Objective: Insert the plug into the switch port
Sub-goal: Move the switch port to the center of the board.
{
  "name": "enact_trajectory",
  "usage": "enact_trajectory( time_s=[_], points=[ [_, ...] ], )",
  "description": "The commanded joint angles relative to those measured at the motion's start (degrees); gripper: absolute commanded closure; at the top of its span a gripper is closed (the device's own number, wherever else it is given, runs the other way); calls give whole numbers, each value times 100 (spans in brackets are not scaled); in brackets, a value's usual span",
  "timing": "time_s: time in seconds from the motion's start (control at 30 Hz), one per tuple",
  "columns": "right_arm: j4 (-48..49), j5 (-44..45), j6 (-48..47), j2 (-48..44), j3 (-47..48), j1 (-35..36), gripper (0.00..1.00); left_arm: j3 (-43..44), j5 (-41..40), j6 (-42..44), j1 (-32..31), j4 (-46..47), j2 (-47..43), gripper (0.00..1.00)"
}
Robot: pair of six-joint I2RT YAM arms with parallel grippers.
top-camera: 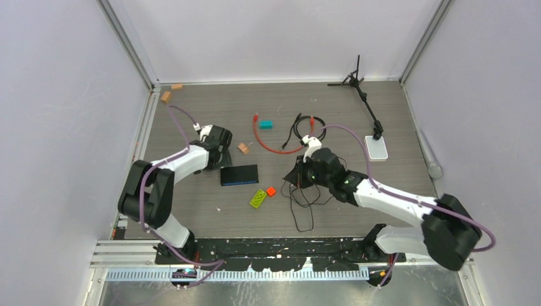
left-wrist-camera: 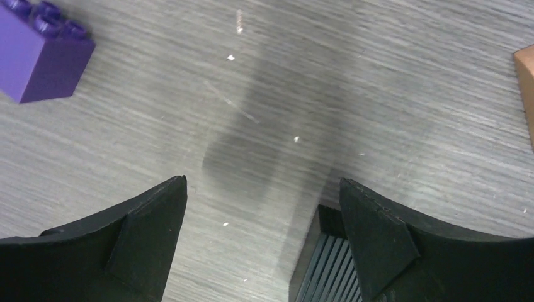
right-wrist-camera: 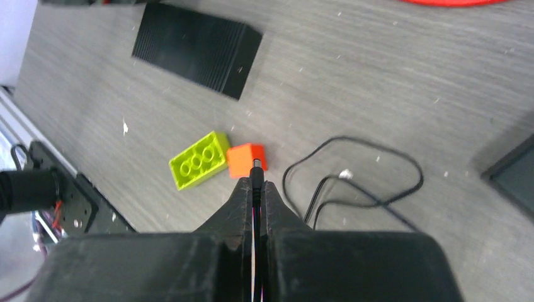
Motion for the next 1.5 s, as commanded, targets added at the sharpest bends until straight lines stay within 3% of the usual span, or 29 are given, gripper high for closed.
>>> enact_trajectory(
  time_s=[0.0,0.3,0.43,0.57,0.7,0.8,0.9,1.2,1.47],
  points=[
    [1171,-954,229,823,516,-588,99,-371,-200,-264,116,493,-688,6],
    [2102,-2013,290,2875,1324,-1138,100,-1155,259,-423,148,1270,-1880,0],
    [2144,-2166,294,3369,1579,-1234,99,-1503,751,-453,148,1535,-2192,0],
    [1807,-1806,479,3404,1870,-1303,100,-1754,1188,-459,148,1934,-2111,0],
    [1339,-1146,218,3392,2229,-1398,100,-1529,1172,-417,148,1643,-1719,0],
    [1748,-1092,220,3536,2204,-1574,100,-1488,1218,-407,148,1679,-1602,0],
    [2847,-1056,606,3625,1672,-1678,99,-1508,1271,-373,148,1812,-1516,0],
    [2672,-1048,643,3624,1577,-1850,100,-1516,1768,-263,157,2132,-1318,1],
    [2502,-1029,498,3604,1632,-1857,100,-1503,2234,-149,153,2547,-1137,6]
  ],
)
